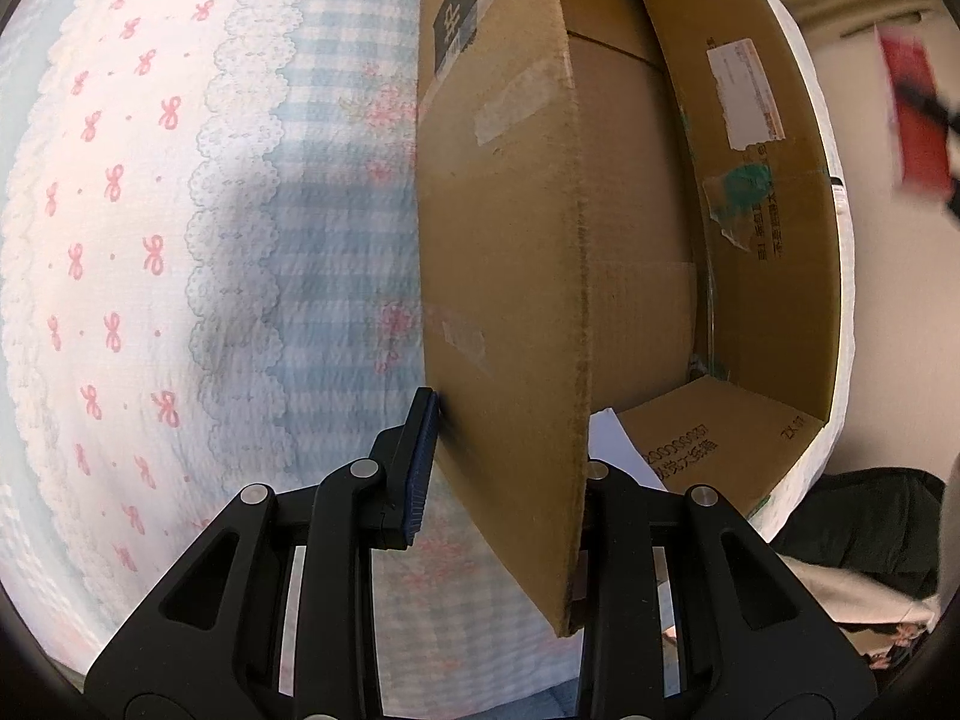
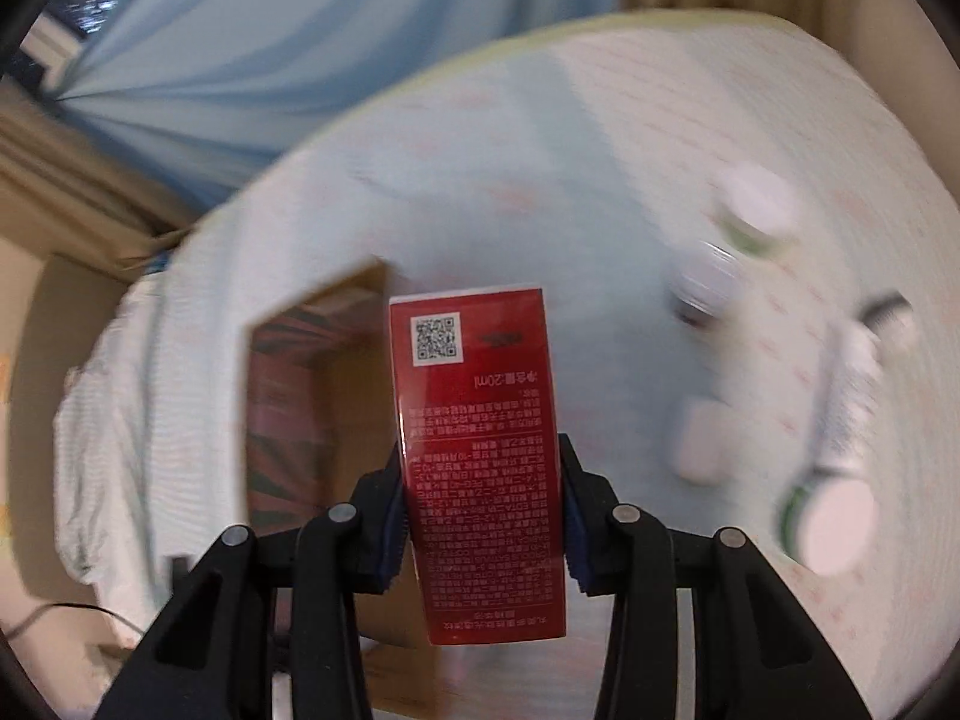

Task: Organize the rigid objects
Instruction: 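Carry the red carton with the right gripper and drop it into the brown box, then move the right gripper back and grasp the green jar by its white lid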

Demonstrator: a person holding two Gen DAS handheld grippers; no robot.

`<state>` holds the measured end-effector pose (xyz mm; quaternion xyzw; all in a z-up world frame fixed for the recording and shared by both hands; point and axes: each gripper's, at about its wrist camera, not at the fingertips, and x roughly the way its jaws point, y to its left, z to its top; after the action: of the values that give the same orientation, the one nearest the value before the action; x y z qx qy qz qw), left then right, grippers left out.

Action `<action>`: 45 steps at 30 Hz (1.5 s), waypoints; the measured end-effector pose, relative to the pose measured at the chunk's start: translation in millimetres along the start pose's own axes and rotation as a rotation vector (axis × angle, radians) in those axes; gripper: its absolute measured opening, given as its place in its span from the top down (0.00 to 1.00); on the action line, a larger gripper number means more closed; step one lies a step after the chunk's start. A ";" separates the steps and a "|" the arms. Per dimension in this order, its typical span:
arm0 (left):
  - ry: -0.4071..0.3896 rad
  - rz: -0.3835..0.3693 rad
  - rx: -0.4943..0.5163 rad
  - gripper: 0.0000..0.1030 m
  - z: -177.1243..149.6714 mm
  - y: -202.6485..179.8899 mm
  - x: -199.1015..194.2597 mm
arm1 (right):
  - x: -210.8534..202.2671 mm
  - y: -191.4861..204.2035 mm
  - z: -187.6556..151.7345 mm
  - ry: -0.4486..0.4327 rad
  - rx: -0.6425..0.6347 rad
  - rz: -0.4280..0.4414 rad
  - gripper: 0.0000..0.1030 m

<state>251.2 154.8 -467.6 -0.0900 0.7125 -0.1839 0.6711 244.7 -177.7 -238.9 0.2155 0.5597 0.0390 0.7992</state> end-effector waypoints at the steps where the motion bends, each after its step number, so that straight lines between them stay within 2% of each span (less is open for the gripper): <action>1: 0.000 -0.005 0.000 0.75 0.4 1.0 0.0 | 4.7 10.2 5.6 0.001 -0.018 0.020 0.62; 6: 0.000 -0.009 0.012 0.75 -0.7 3.4 1.5 | 44.6 82.9 24.1 0.054 -0.129 0.072 0.62; 12: -0.001 -0.024 0.015 0.75 -0.4 5.4 1.3 | 116.0 123.5 23.0 0.152 -0.133 0.063 0.62; 17: -0.003 -0.027 0.018 0.75 -1.8 6.6 1.2 | 163.9 133.5 16.0 0.219 -0.132 -0.020 0.62; 22: -0.003 -0.030 0.018 0.75 -2.0 6.3 1.4 | 189.5 124.3 10.4 0.264 -0.140 -0.086 0.62; 29: -0.004 -0.029 0.019 0.75 -2.1 6.8 0.7 | 191.5 126.1 15.0 0.265 -0.162 -0.105 0.62; 34: -0.004 -0.023 0.025 0.75 -3.0 5.8 0.7 | 194.2 133.6 19.7 0.266 -0.217 -0.170 0.62; 35: -0.004 -0.023 0.025 0.75 -2.9 5.0 0.9 | 194.9 132.1 19.5 0.266 -0.208 -0.169 0.53; 36: -0.004 -0.023 0.024 0.75 -3.0 4.7 1.0 | 193.4 131.2 19.1 0.259 -0.189 -0.153 0.40; 37: -0.009 -0.023 0.025 0.75 -3.0 4.2 0.4 | 191.9 130.7 19.4 0.256 -0.179 -0.122 0.10; 38: -0.005 -0.012 0.033 0.75 -2.8 2.1 0.7 | 190.2 131.6 19.4 0.254 -0.173 -0.069 0.01; 42: -0.012 -0.001 0.046 0.75 -5.4 -3.9 -0.1 | 179.7 141.1 16.1 0.238 -0.234 -0.100 0.00; 45: -0.013 -0.009 0.034 0.75 -5.3 -3.3 -0.8 | 173.8 142.5 14.3 0.243 -0.233 -0.088 0.00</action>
<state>245.6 152.8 -465.5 -0.0831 0.7047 -0.1984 0.6761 347.6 -0.4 -332.2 0.0903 0.6526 0.0946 0.7463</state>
